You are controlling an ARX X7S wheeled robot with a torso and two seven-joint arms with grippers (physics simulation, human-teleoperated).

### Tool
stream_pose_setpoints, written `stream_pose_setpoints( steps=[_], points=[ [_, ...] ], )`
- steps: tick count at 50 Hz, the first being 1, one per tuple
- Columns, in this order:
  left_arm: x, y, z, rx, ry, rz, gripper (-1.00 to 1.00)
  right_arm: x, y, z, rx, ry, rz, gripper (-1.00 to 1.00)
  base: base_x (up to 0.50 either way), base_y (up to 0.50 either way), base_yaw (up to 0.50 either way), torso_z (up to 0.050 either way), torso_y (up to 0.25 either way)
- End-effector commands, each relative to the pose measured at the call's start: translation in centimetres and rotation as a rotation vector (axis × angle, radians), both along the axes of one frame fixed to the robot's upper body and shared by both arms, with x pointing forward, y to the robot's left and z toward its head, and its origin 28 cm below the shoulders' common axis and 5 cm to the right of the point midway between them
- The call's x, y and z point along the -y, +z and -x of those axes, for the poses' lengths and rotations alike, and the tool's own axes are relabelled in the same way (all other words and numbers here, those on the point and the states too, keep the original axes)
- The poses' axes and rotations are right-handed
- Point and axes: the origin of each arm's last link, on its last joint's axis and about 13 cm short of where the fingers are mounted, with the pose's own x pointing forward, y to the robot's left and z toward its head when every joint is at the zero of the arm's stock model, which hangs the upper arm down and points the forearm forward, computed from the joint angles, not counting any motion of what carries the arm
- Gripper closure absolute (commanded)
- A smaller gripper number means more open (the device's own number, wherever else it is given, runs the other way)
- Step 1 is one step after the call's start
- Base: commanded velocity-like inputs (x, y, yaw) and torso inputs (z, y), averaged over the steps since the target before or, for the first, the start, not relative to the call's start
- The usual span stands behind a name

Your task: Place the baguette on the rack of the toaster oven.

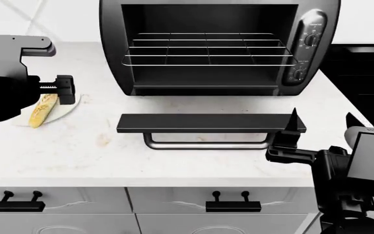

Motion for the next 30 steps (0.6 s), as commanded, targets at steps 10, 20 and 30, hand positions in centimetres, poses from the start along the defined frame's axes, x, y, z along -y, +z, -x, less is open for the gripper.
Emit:
stream_pose_setpoints(
  steps=[10,20,30],
  points=[
    [-0.9,-1.4,-0.9,-0.040,0.050,-0.015,-1.00,0.0,-0.4,0.1,-0.003,0.001,-0.002,-1.00,0.00,0.00,0.00,0.000,0.000],
    [-1.1,-1.9,-1.1,-0.048,0.061,-0.021,-1.00,0.0,-0.3,0.1,-0.006,0.002,-0.003,-1.00,0.00,0.00,0.00,0.000,0.000],
    [-1.2,-2.2,-1.3,-0.053,0.066,-0.024,-1.00,0.1,-0.3,0.1,-0.004,-0.001,-0.002,-1.00,0.00,0.00,0.00,0.000,0.000]
  ],
)
